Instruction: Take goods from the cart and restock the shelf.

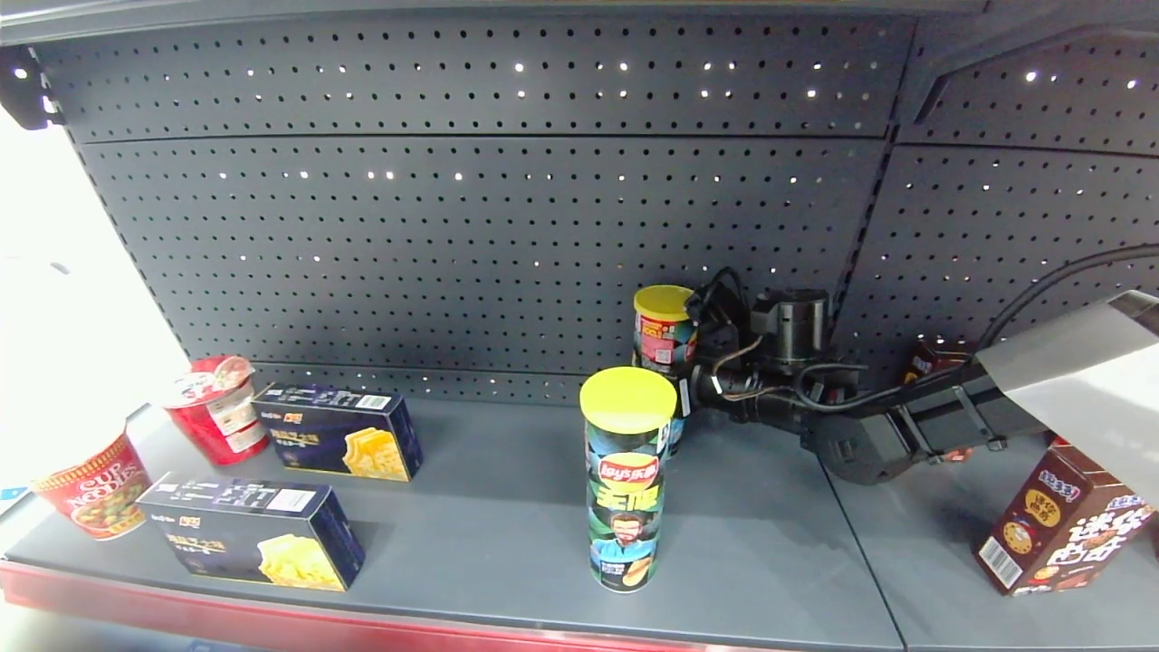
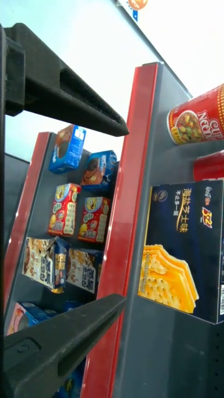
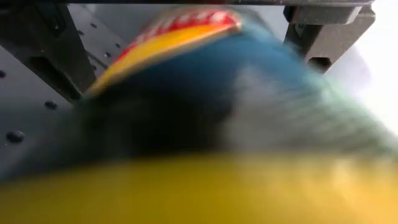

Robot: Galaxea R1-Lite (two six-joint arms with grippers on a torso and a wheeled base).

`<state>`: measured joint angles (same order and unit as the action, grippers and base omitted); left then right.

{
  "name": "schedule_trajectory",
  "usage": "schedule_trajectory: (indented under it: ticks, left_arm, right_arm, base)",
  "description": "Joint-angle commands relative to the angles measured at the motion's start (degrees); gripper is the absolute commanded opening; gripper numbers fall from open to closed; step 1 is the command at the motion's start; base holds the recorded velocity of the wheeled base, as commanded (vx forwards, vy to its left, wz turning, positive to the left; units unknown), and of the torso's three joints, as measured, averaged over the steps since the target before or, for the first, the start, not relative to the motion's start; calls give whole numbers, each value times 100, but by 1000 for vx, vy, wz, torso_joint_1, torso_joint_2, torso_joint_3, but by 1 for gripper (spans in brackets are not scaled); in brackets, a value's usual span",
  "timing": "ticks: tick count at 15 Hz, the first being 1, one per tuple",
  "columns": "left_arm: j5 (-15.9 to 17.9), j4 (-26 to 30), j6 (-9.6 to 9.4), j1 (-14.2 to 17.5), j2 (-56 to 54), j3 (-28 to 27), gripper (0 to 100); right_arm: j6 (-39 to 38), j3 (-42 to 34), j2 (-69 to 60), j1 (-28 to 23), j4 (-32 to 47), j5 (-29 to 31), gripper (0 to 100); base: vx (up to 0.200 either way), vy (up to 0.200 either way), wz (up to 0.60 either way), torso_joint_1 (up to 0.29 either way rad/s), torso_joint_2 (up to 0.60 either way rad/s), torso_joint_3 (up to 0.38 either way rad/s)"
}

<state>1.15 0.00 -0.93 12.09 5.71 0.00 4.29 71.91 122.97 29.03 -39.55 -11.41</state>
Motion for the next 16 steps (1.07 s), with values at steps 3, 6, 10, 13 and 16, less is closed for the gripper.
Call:
schedule_trajectory:
  ticks: [3, 6, 10, 13, 16]
  left_arm:
    - [0, 0, -4, 4, 10, 0, 100]
    - [0, 0, 5, 4, 10, 0, 100]
    - [0, 0, 5, 4, 10, 0, 100]
    - [0, 0, -4, 4, 10, 0, 100]
    - [0, 0, -4, 4, 10, 0, 100]
  right_arm:
    - [2, -503, -396, 77, 17, -10, 100]
    - [19, -1144, -836, 77, 0, -10, 100]
    - [230, -2085, -1416, -2, 0, -2, 100]
    - [379, -2524, -1618, -257, 0, 78, 100]
    - [318, -2559, -1618, -433, 0, 315, 100]
  base:
    - [0, 0, 0, 0, 0, 0]
    - [0, 0, 0, 0, 0, 0]
    - [0, 0, 0, 0, 0, 0]
    - [0, 0, 0, 0, 0, 0]
    - [0, 0, 0, 0, 0, 0]
